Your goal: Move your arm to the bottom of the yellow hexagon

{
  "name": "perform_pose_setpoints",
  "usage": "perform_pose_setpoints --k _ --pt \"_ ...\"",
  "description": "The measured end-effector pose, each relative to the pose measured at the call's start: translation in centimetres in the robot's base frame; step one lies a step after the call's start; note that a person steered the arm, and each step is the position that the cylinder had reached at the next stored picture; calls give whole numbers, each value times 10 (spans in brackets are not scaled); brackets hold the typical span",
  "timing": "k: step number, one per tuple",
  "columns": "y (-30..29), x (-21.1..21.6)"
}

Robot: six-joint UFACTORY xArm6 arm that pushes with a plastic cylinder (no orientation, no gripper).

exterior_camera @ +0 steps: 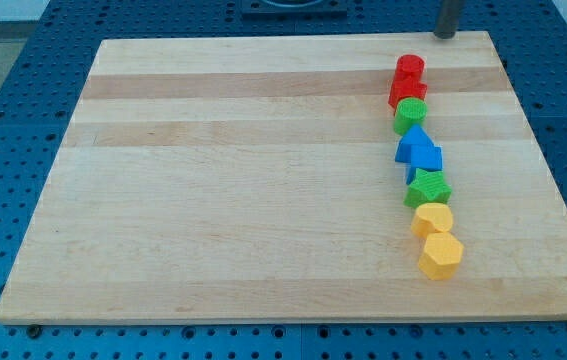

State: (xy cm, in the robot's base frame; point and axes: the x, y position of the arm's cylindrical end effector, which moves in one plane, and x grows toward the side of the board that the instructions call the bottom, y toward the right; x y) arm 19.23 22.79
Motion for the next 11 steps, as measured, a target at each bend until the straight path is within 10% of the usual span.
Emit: perform_pose_setpoints --k 3,8,11 --pt "21 40" --pt "62 396" --pt "-70 406"
